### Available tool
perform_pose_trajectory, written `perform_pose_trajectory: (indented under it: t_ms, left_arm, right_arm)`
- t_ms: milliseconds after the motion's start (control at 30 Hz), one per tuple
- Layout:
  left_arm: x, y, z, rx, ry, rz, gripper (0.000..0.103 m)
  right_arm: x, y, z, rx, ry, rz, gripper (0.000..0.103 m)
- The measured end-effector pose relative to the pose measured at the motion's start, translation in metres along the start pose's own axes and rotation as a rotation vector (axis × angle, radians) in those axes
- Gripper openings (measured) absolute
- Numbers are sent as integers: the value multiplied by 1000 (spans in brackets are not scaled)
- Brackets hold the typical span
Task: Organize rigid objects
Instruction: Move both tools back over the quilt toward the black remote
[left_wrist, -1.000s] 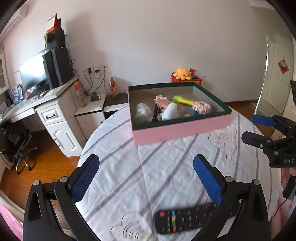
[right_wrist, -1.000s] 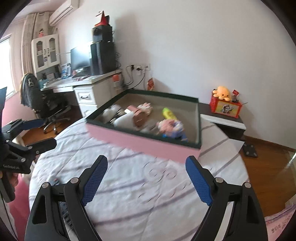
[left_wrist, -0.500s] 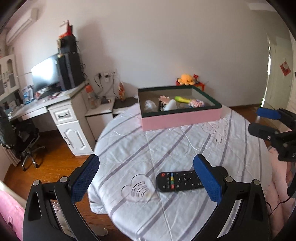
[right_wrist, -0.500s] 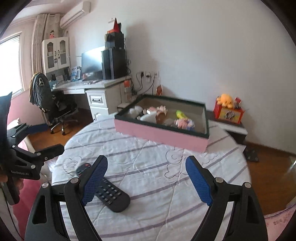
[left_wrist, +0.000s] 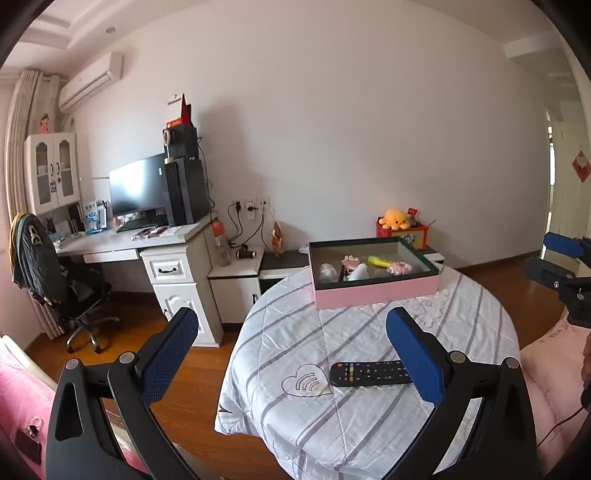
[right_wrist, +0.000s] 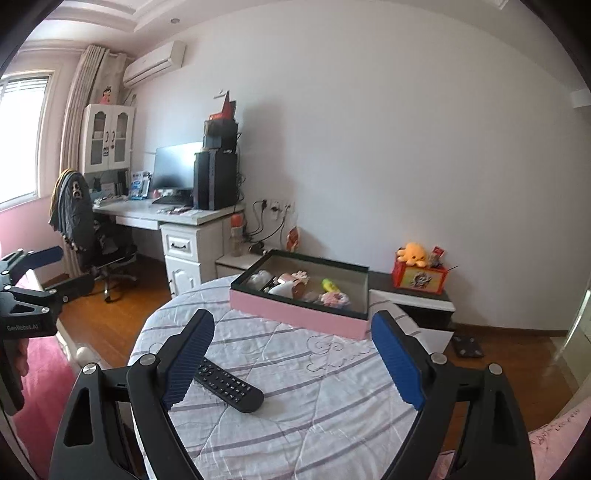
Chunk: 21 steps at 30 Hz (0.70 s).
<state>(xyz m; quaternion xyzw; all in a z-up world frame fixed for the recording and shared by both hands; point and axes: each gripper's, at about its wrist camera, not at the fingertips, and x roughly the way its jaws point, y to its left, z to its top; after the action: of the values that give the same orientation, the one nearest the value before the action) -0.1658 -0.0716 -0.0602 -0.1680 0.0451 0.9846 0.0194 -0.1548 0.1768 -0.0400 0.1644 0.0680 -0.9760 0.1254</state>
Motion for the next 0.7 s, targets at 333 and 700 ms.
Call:
perform_pose_trajectory:
  t_ms: [333, 700]
  left_arm:
    - [-1, -10, 1, 18, 9, -21, 103]
    - [38, -14, -13, 32, 93, -45, 103]
  right_arm:
    - [-6, 5, -4, 5, 16, 5, 88]
    - [57, 15, -24, -13, 162, 71, 88]
